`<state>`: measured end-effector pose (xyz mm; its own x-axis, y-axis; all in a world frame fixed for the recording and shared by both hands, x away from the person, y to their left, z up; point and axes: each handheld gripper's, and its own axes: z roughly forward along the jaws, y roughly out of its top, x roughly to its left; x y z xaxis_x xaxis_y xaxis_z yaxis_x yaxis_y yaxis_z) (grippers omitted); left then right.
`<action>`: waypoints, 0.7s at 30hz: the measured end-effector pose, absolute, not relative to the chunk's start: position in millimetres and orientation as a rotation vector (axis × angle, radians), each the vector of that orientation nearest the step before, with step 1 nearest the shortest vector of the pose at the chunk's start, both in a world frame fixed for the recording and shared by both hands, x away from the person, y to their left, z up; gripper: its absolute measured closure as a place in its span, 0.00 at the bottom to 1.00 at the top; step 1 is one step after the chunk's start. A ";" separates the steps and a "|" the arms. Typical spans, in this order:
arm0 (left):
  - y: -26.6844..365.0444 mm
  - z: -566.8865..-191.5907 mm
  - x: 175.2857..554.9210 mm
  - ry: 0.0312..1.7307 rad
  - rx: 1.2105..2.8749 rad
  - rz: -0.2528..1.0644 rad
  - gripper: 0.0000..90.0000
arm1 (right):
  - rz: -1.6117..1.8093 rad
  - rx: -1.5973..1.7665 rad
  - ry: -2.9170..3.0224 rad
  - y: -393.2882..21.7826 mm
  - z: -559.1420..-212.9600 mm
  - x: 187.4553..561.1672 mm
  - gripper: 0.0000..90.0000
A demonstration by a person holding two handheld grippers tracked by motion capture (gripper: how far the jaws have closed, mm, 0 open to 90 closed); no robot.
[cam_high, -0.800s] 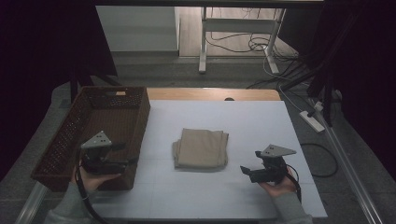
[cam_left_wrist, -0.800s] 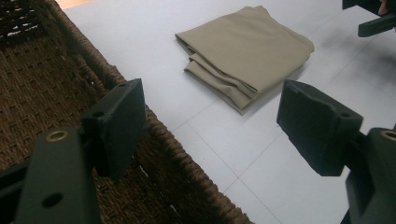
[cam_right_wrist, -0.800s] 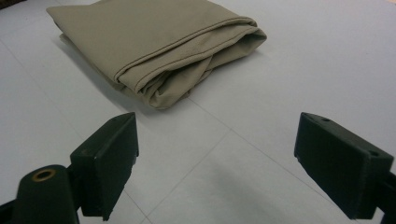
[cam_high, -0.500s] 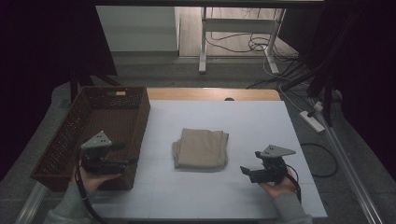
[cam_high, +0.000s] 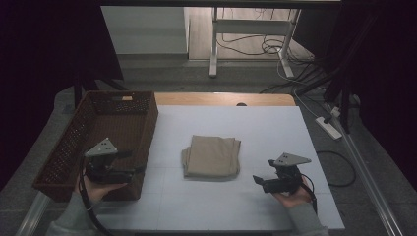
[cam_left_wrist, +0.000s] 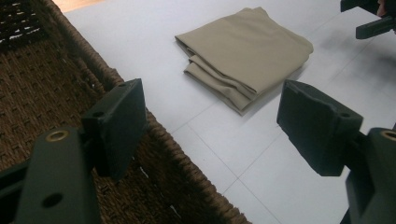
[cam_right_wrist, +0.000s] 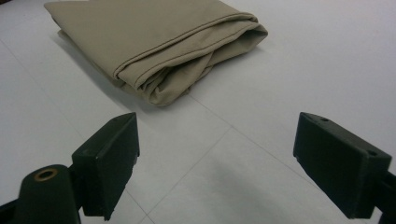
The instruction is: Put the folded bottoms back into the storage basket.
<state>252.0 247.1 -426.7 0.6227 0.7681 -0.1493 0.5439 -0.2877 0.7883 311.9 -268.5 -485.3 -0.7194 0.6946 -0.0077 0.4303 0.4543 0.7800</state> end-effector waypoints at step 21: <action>230.7 -425.3 255.3 0.996 1.983 0.319 0.26 | 1.144 0.959 2.382 -268.7 -484.8 310.6 0.17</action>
<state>255.3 230.7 -425.3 0.6471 0.7487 -0.1440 0.5260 -0.3016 0.7952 310.6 -268.7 -484.8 -0.7191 0.6949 -0.0051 0.4304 0.4512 0.7817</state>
